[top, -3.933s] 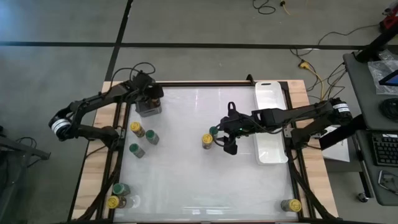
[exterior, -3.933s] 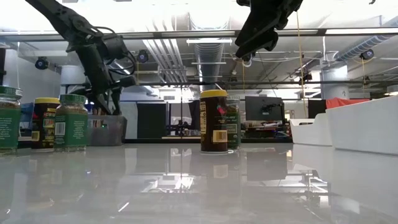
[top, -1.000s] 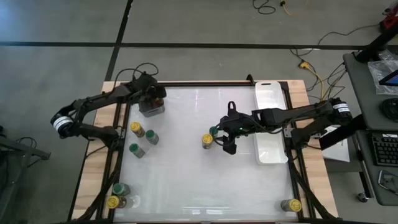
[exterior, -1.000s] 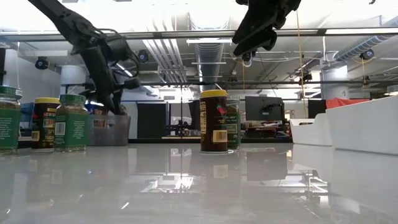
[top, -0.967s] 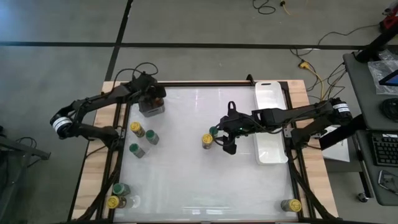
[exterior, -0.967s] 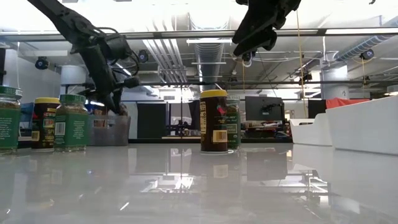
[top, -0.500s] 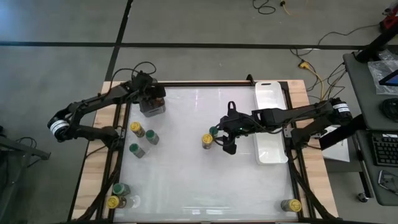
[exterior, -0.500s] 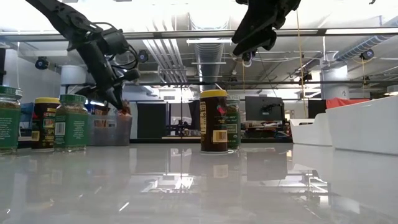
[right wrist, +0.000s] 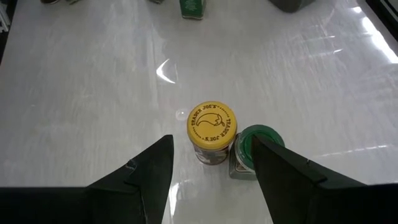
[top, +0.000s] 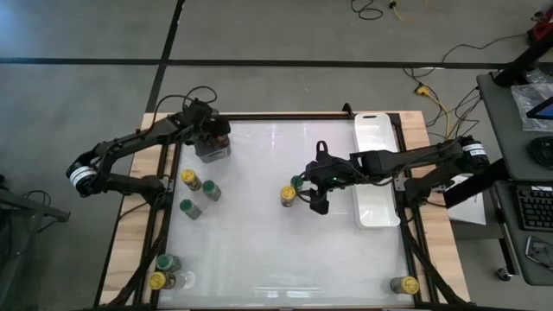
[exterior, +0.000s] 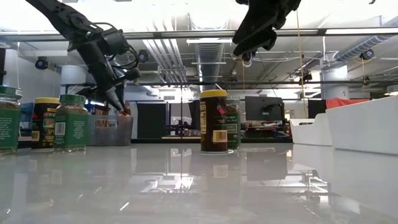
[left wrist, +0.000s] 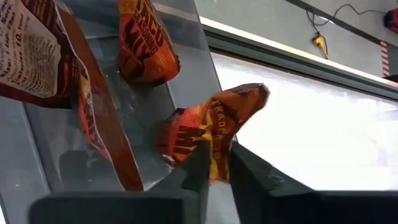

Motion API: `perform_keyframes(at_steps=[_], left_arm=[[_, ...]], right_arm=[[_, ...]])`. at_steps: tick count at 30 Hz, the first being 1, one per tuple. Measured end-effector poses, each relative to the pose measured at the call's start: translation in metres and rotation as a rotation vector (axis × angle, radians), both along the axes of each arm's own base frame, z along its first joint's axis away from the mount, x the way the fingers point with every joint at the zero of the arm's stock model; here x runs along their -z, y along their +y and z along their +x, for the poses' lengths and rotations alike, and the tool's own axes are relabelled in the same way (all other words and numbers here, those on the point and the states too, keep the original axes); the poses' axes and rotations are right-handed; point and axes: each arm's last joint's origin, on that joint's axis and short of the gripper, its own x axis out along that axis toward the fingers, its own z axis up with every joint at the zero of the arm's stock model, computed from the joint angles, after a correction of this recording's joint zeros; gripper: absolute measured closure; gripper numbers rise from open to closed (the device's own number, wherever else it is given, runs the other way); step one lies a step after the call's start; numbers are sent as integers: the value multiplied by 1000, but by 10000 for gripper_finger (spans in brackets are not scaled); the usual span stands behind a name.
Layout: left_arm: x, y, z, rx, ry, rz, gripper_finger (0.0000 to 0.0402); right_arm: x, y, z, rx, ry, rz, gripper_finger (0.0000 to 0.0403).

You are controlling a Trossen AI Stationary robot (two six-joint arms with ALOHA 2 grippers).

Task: Sort spices by type
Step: Put the orange seasoning bag into the black bin

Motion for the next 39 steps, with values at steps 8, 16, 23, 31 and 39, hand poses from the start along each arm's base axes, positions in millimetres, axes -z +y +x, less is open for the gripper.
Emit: perform_keyframes(at_steps=[8,16,23,31,39], left_arm=[[0,-3,3,79,15,5,263],[1,-14,11,102,49,19,245],[4,-21,12,101,133,21,255],[17,-15,18,15,123,-30,254],[29,-12,25,11,139,-61,253]], right_arm=[[0,0,0,-10,7,5,197],[1,0,-1,-12,8,2,197],[0,-1,0,-8,5,3,197],[0,-1,0,-3,-4,9,197],[0,-1,0,7,-5,19,197]])
